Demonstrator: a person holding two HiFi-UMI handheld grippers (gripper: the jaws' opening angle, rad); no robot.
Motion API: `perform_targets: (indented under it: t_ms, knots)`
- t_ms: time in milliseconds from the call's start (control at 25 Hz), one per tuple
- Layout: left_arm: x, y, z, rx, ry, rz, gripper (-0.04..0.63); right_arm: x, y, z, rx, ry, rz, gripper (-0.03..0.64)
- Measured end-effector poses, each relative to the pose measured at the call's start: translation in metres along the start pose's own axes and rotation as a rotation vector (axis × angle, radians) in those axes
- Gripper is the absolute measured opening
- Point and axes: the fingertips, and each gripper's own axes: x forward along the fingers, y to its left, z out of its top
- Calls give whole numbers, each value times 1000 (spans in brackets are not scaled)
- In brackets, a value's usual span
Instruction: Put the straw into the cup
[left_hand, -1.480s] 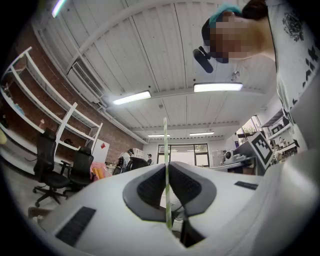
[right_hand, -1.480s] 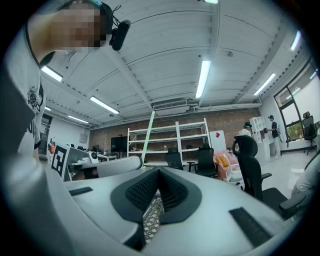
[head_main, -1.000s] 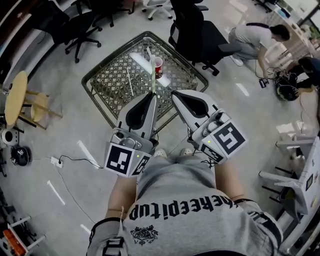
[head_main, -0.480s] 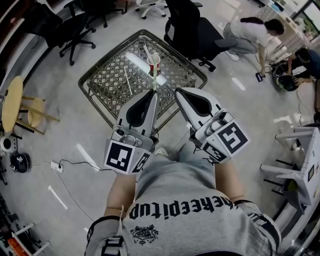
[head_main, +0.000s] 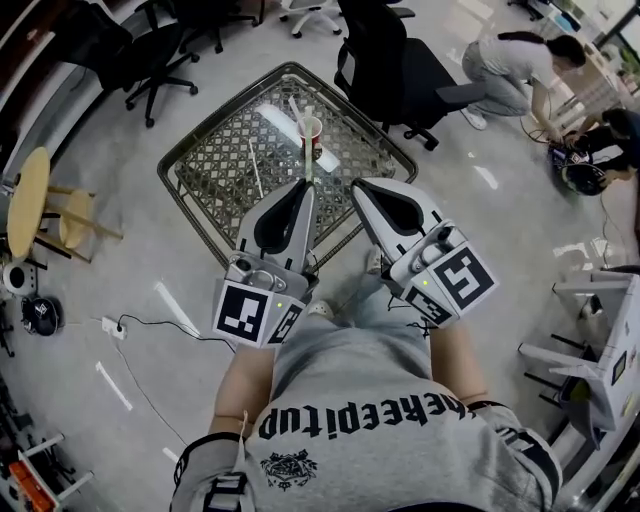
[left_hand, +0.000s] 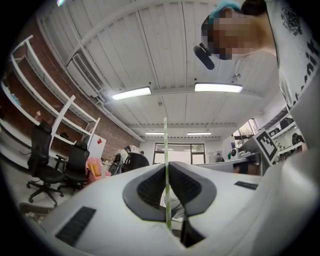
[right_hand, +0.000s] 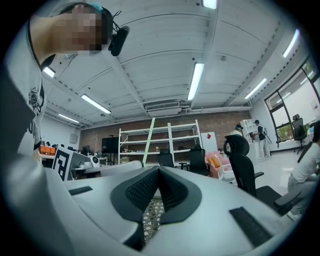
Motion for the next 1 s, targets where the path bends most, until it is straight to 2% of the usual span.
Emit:
perform_targets:
  t_ms: [160,520,1000]
  knots:
    - [24,-4,-6,6,8,32,44,2,-27,6,12,-6,41,11]
    - [71,16,-16,18,-2,146,44,33,-77,12,16,12,168,11]
    - [116,28,-31,42,-6,274,44,54,-125,10,24,28,304,11]
